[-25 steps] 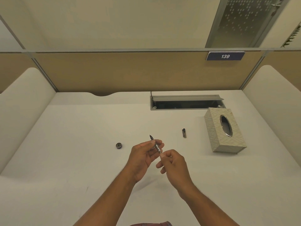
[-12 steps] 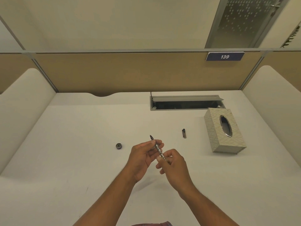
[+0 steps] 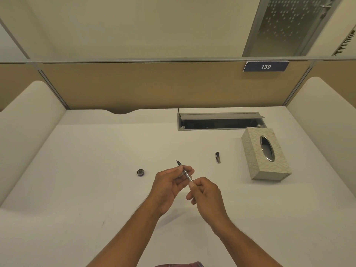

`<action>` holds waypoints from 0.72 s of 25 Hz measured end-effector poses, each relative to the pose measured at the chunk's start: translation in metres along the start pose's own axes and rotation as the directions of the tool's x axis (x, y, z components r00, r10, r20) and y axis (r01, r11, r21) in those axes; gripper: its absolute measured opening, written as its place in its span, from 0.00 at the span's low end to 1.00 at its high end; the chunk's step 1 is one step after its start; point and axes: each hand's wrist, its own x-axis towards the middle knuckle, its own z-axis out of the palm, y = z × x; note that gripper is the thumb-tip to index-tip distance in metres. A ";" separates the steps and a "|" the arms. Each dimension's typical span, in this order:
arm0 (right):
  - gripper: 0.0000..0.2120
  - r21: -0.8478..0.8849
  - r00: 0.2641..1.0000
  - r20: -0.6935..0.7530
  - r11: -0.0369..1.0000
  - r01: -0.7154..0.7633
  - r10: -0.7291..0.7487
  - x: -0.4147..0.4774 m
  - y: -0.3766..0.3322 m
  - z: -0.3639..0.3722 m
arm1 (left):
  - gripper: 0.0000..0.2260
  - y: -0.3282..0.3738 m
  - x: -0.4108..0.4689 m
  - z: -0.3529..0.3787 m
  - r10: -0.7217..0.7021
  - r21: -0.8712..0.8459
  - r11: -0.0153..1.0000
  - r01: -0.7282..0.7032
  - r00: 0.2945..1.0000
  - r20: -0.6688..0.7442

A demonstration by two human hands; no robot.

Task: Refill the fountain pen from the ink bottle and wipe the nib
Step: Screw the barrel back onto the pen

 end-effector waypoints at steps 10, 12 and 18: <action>0.12 -0.028 0.999 -0.031 0.999 0.034 -0.035 0.002 0.002 0.002 | 0.14 -0.001 0.001 -0.001 -0.004 0.004 1.000 0.004 1.000 0.001; 0.11 -0.028 0.998 -0.059 0.999 0.034 -0.036 0.003 0.002 0.002 | 0.14 0.000 0.000 -0.001 0.001 0.030 1.000 -0.001 1.000 0.001; 0.10 -0.014 0.994 -0.101 0.999 0.040 -0.041 0.005 0.003 -0.001 | 0.17 -0.002 0.001 -0.001 0.047 0.156 0.987 -0.031 0.994 -0.100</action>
